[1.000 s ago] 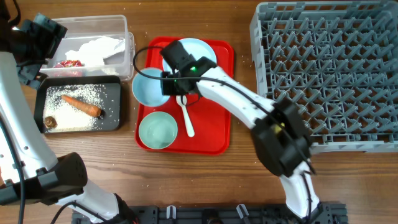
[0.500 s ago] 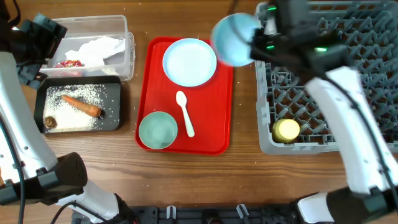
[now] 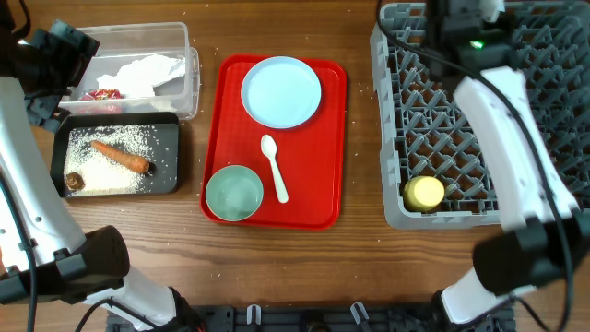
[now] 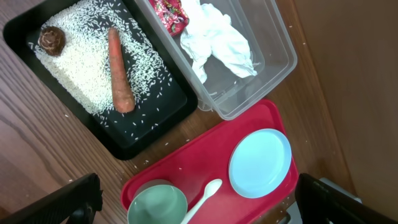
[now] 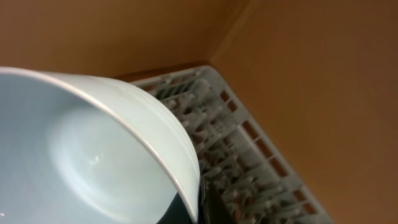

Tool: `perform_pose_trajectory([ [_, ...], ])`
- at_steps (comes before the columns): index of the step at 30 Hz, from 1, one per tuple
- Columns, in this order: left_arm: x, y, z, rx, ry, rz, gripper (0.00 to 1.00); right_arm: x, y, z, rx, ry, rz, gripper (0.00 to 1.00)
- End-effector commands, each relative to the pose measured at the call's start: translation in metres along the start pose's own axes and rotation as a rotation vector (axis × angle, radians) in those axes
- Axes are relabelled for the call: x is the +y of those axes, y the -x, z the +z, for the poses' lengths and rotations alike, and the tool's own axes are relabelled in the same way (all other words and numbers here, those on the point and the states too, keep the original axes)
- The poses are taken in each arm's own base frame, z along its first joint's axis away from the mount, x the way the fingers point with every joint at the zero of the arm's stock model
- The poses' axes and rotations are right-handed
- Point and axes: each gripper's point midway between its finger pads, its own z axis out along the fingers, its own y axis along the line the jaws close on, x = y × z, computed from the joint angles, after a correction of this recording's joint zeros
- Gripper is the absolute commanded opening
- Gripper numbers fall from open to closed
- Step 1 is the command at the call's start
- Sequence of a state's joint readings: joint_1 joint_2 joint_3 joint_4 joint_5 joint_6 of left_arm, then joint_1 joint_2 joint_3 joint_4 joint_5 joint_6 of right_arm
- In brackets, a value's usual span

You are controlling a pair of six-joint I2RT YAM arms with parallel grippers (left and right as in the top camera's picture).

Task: Sort waste into correct bins and load items into the dishwasher rack
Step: 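Lift the blue bowl and set it upright in the grey rack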

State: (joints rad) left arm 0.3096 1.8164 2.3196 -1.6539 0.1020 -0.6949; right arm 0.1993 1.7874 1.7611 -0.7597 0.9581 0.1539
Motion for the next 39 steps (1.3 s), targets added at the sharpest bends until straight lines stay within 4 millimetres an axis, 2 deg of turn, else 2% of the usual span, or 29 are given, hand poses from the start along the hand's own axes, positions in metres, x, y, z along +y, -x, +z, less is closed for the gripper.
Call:
perform_pose_trajectory([
  [1,0.002,0.002,0.000,-0.008,0.008,-0.020,1.00,0.019,-0.006,0.028,0.003,-0.132,-0.275,0.04],
  [7,0.002,0.002,0.000,-0.008,0.008,-0.020,1.00,0.062,-0.014,0.059,-0.004,-0.134,-0.516,0.04],
  [12,0.002,0.002,0.000,-0.008,0.008,-0.020,1.00,0.084,-0.010,0.072,-0.040,-0.130,-0.639,0.04],
  [18,0.002,0.002,0.000,-0.008,0.008,-0.020,1.00,0.101,-0.007,0.083,-0.071,-0.137,-0.753,0.04],
  [20,0.002,0.002,0.000,-0.008,0.008,-0.020,1.00,0.113,-0.014,0.089,-0.076,-0.117,-0.783,0.04],
  [29,0.002,0.002,0.000,-0.008,0.008,-0.020,1.00,0.140,-0.032,0.096,-0.069,-0.093,-0.894,0.04],
  [35,0.002,0.002,0.000,-0.008,0.008,-0.020,1.00,0.162,-0.035,0.084,-0.108,-0.038,-0.917,0.06],
  [37,0.002,0.002,0.000,-0.008,0.008,-0.020,1.00,0.171,-0.035,0.075,-0.125,-0.025,-0.927,0.29],
  [39,0.002,0.002,0.000,-0.008,0.008,-0.020,1.00,0.179,-0.034,0.066,-0.141,-0.015,-0.934,0.32],
])
